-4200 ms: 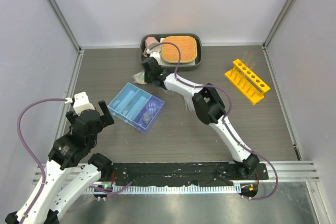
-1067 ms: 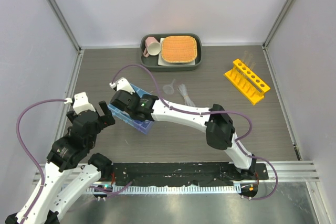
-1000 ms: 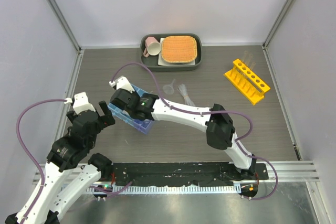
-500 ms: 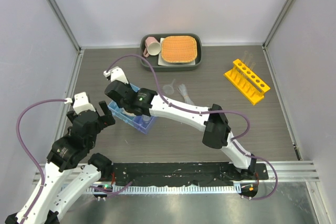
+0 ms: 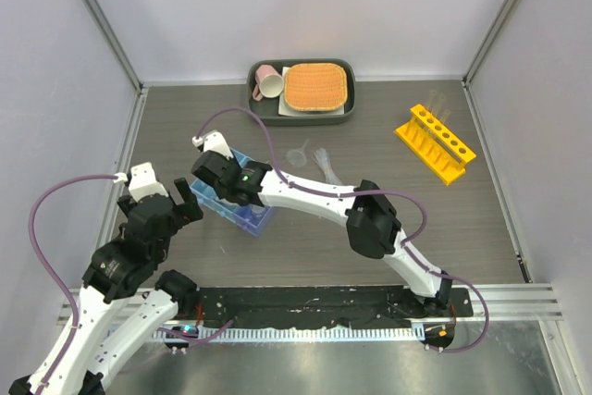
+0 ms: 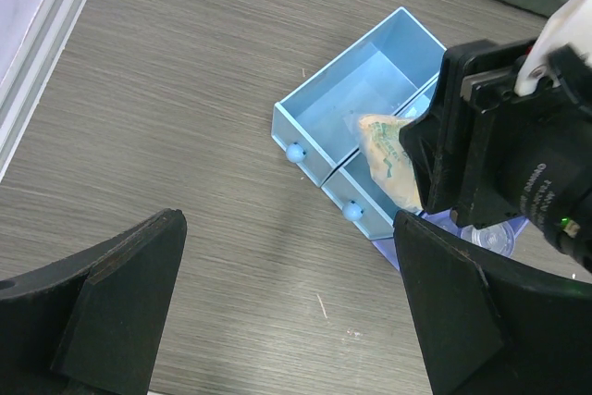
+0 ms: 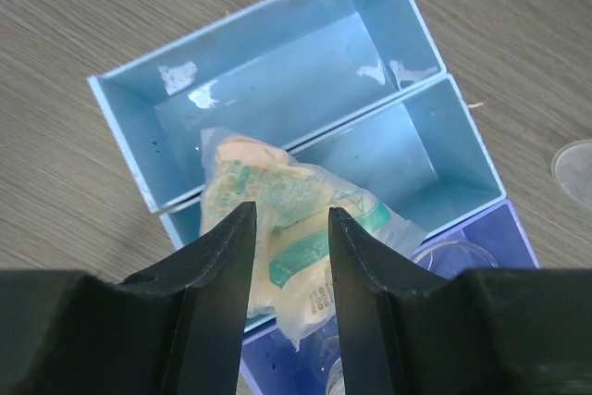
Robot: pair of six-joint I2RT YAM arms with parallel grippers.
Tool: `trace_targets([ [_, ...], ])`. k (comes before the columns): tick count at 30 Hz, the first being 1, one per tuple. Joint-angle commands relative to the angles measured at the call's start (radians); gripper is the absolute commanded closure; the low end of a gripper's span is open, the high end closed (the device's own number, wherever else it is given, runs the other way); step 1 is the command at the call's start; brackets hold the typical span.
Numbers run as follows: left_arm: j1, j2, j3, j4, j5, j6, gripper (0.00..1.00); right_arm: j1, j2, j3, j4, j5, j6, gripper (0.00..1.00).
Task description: Organize the chemistry lab equipment
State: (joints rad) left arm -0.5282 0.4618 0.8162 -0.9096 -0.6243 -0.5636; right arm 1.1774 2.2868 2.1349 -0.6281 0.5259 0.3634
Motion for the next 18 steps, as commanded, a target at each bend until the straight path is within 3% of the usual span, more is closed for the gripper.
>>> trace_targets([
  [1, -0.003, 0.0, 0.011, 0.04, -0.003, 0.016, 0.0, -0.002, -0.039, -0.064, 0.045, -0.007, 0.035, 0.57],
  [9, -0.001, 0.003, 0.012, 0.038, -0.003, 0.014, 0.0, -0.002, -0.064, -0.214, 0.114, -0.053, 0.08, 0.58],
  [18, -0.003, 0.008, 0.014, 0.038, -0.003, 0.014, 0.0, -0.002, 0.0, -0.182, 0.122, -0.081, 0.069, 0.58],
])
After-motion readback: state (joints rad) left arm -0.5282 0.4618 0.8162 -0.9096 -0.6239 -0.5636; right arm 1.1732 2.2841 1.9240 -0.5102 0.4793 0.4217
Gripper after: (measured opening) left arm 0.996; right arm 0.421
